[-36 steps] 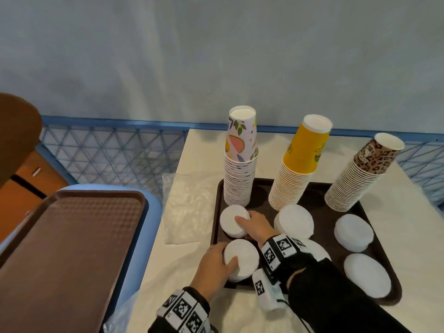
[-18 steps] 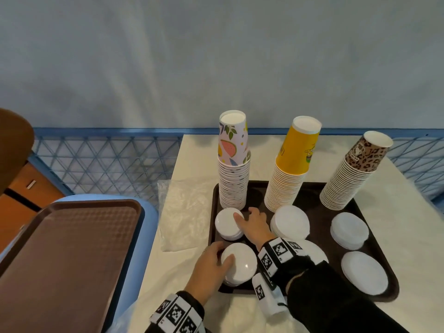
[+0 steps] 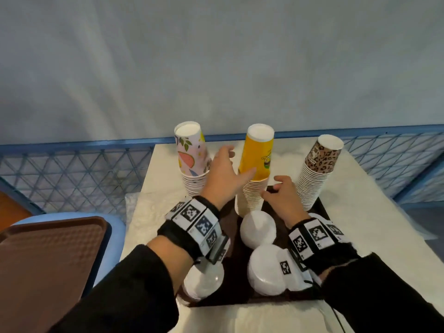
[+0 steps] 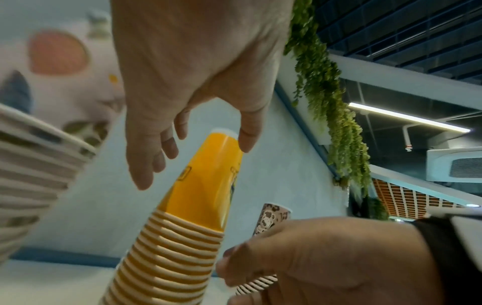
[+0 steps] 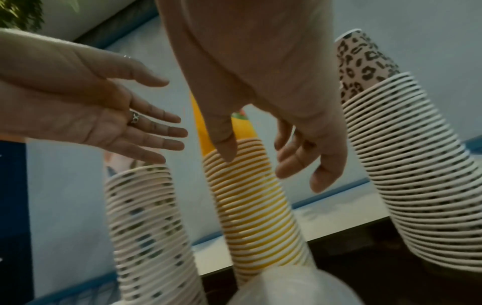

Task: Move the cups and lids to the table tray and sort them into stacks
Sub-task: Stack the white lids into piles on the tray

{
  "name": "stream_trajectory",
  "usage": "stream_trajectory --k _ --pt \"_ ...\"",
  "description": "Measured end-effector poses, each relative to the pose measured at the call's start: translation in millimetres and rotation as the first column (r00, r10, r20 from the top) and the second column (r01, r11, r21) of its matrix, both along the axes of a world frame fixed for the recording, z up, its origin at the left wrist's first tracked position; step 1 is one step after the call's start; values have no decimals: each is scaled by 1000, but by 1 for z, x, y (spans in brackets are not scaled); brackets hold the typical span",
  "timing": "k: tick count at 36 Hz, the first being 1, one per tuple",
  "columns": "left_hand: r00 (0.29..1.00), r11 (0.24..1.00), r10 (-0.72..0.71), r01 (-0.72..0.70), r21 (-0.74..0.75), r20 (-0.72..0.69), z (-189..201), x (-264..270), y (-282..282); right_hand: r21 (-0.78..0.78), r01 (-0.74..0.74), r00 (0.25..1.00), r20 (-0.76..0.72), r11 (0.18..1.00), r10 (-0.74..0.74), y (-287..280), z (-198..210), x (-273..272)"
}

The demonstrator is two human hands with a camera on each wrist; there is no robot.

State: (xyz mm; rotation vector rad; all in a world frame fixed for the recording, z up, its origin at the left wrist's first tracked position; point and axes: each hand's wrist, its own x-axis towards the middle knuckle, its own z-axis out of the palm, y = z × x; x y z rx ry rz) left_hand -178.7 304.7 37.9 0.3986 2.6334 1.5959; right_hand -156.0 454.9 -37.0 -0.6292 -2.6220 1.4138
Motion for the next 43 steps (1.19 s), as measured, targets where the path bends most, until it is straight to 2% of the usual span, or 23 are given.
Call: stream_trajectory --k 3,8,13,18,25,33,38,43 --pt "998 1000 -5 4 14 69 -2 -16 25 7 -99 984 150 995 97 15 -2 -11" --pt "992 994 44 -55 96 120 -16 -29 51 -17 -298 890 356 955 284 31 -5 -27" --pt "977 975 102 -135 175 185 -30 -40 52 -32 -408 818 431 912 381 41 -14 -41" --pt "963 946 151 -207 250 224 -32 -53 44 -105 -441 760 485 891 433 45 -29 -49" --pt "958 935 190 -243 257 214 -36 -60 39 -196 -435 765 435 879 476 40 -43 -58" --pt "974 951 140 -183 250 179 -30 -44 42 -326 -340 831 335 882 444 40 -40 -53" --pt "997 965 48 -60 257 54 -15 -26 44 -347 -283 904 216 894 370 48 -12 -42" --pt "999 959 2 7 283 -33 -4 -7 39 -337 -319 920 115 886 375 46 27 -23"
